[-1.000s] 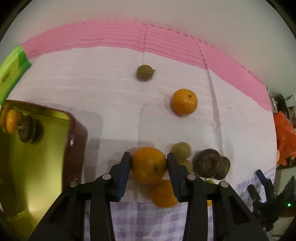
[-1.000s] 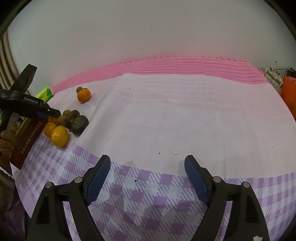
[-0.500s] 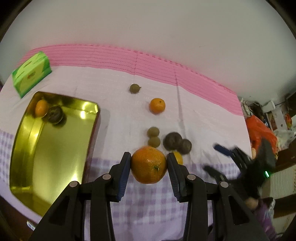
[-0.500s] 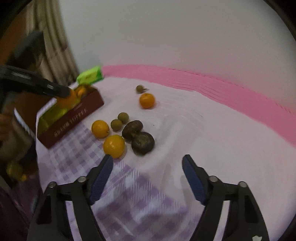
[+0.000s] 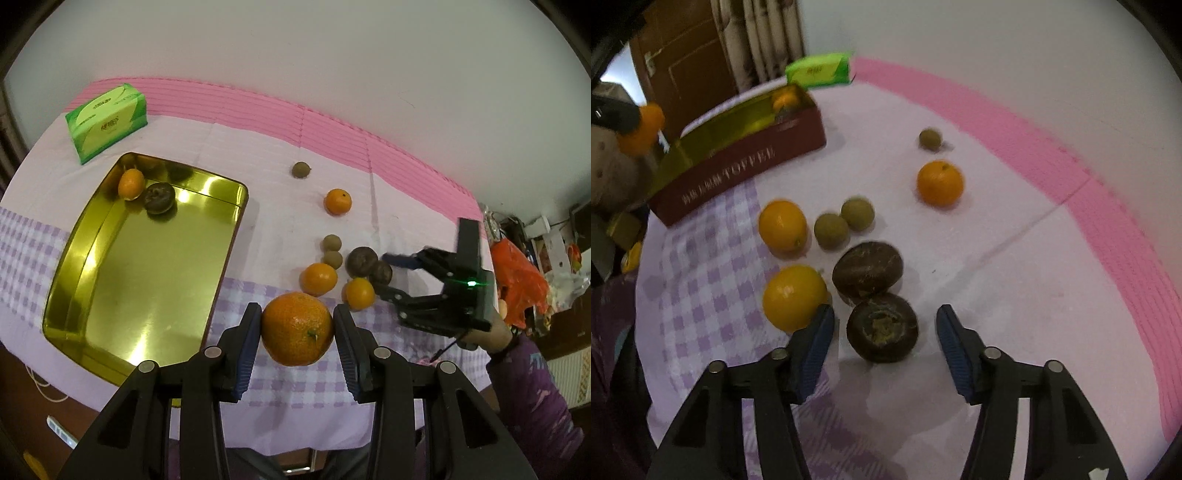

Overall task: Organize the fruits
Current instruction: 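Grasp a mandarin orange with the left gripper while the right grasps a dark brown fruit, then release the orange into the gold tray with the left gripper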

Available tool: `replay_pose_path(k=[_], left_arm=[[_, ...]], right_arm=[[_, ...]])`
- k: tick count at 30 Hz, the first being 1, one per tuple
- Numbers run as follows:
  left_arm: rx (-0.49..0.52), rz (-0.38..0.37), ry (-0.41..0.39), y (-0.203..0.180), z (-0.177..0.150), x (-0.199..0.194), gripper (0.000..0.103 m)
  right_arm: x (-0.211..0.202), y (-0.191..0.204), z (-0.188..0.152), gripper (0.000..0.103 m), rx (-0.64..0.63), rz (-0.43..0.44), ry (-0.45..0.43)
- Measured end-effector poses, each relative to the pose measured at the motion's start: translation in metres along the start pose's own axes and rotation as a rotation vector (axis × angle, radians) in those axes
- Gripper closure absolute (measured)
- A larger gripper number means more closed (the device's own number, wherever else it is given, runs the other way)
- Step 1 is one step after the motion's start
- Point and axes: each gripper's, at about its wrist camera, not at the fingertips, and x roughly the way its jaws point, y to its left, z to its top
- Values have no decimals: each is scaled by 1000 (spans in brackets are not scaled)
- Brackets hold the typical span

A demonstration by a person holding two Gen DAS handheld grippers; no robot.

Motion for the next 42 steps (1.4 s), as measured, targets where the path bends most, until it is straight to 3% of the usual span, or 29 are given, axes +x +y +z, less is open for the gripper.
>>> replay_pose_path(k=[1, 5, 8, 12, 16, 20, 27, 30, 42], left_arm=[[-5, 0, -5, 2, 0, -1, 62], [-25, -3, -19, 11, 0, -4, 62], [-42, 5, -33, 24, -1, -8, 62], [-57, 35, -42, 42, 1, -8, 62], [-53, 69, -53, 60, 7, -4, 62], [-40, 99, -60, 76, 20, 6, 62], [-61, 139, -41, 99, 52, 40, 62], [-93, 111, -24, 105, 61, 55, 62], [-96, 161, -16, 102, 86, 101, 62]], right_arm=[[4, 1, 0, 67, -4, -9, 3], [-5, 3, -7, 67, 53, -42, -18], [-30, 0, -26, 67, 170, -74, -113], [-59, -19, -64, 67, 367, -205, -208], [-72, -54, -108, 67, 596, -313, -243], [-76, -69, -135, 67, 701, -376, -237], [-71, -68, -131, 67, 704, -411, -234], [-70, -71, -129, 67, 717, -403, -245], [-69, -72, -131, 67, 724, -392, -229]])
